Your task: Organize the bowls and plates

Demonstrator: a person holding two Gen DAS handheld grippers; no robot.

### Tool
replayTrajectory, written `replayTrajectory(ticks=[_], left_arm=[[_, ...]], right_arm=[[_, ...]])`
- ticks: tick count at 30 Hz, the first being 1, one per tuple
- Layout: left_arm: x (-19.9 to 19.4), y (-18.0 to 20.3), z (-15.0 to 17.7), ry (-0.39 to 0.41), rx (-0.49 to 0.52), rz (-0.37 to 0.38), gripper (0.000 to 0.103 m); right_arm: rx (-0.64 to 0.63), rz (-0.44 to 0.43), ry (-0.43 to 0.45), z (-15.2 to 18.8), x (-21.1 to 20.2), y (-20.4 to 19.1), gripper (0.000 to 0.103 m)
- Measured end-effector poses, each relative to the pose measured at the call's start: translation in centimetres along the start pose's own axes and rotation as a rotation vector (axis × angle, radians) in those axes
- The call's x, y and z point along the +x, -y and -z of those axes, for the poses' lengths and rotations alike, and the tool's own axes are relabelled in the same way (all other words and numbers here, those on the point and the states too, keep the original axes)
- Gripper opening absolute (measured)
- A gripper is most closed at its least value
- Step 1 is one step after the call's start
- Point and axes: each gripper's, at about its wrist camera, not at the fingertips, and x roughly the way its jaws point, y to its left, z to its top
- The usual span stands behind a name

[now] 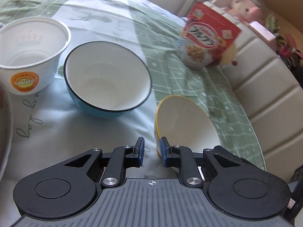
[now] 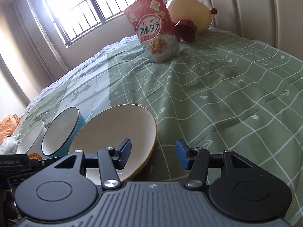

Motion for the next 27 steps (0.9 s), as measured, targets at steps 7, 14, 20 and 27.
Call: replayTrajectory(ticks=[7, 14, 20, 27], left_arm=[[2.2, 0.0, -0.8, -0.009, -0.045, 0.071, 0.027], [4.8, 0.6, -0.5, -0.056, 0.027, 0.060, 0.024], [4.1, 0.2, 0.5, -0.062, 0.080, 0.006, 0.022], [-2.4, -4.1, 2.3, -0.025, 0.095, -0.011, 0.022]], right_arm=[[0.013, -0.029, -0.057, -0.9, 3.7, -0.7, 0.045], [-0.036, -0.002, -0.041, -0.3, 2.7, -2.1, 0.039], [-0.103, 0.018, -0.030, 1.1, 0.8, -4.6, 0.039], [-0.160, -0.039, -0.122, 5.0, -0.8, -9.7, 0.039]])
